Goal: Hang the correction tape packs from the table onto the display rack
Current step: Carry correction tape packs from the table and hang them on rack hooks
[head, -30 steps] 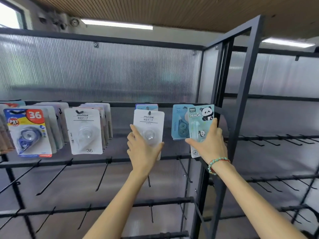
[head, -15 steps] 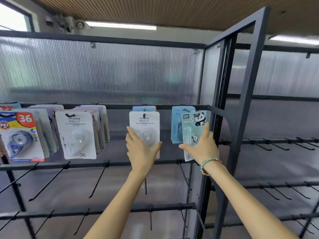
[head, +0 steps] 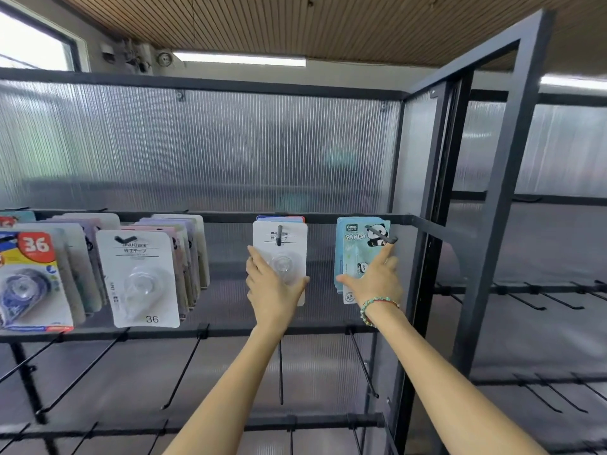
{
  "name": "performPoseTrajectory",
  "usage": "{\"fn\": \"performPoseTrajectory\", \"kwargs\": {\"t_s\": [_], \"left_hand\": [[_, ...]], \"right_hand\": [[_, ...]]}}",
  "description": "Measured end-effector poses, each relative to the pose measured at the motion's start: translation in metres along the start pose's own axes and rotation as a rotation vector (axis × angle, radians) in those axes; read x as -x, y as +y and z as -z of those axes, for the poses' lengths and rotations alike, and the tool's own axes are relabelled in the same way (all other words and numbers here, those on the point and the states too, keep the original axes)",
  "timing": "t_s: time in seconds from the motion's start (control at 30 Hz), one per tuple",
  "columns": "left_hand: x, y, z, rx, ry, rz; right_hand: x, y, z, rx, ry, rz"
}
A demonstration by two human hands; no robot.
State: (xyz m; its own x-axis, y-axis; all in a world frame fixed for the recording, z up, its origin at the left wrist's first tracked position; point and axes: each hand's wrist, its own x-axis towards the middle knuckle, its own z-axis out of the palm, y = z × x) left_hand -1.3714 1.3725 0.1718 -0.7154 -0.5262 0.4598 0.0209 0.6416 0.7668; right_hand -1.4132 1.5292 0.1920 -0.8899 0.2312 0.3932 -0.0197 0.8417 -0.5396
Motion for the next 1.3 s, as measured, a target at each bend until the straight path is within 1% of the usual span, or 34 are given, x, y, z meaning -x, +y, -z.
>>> {"fn": "performPoseTrajectory", "kwargs": {"t_s": [0.23,0.4,0.53,0.6,0.7,0.83,0.97,1.03,1.13,1.3], "left_hand": [[-0.005,-0.002,0.004,-0.056,-0.028,-0.015],[-0.002,-0.004,0.007,-0.067,-0.036,-0.026],[0.007,-0.005,0.014,-0.080,-0.018,-0.044],[0.013,-0.006,0.020,-0.095,-0.014,-0.075],[0.025,-0.007,0.032,-0.118,-0.037,-0.127],[0.051,-0.015,0.057,-0.162,-0.112,-0.223],[0.086,-0.035,0.091,-0.211,-0.135,-0.217],[0.106,-0.053,0.110,-0.252,-0.137,-0.182],[0.132,-0.087,0.146,-0.328,-0.144,-0.099],[0.170,-0.143,0.247,-0.435,-0.062,0.026]], "right_hand": [[-0.002,0.001,0.001,0.014,0.002,0.025],[0.006,0.004,0.002,-0.056,0.002,0.028],[0.019,0.010,0.007,-0.134,-0.032,0.011],[0.028,0.014,0.011,-0.128,-0.038,0.044],[0.046,0.017,0.018,-0.055,-0.050,0.132],[0.079,0.012,0.027,-0.047,-0.174,0.258],[0.121,0.000,0.028,-0.076,-0.296,0.409],[0.144,-0.010,0.023,-0.079,-0.350,0.482],[0.182,-0.031,0.013,-0.108,-0.446,0.543],[0.265,-0.094,-0.004,-0.173,-0.568,0.671]]}}
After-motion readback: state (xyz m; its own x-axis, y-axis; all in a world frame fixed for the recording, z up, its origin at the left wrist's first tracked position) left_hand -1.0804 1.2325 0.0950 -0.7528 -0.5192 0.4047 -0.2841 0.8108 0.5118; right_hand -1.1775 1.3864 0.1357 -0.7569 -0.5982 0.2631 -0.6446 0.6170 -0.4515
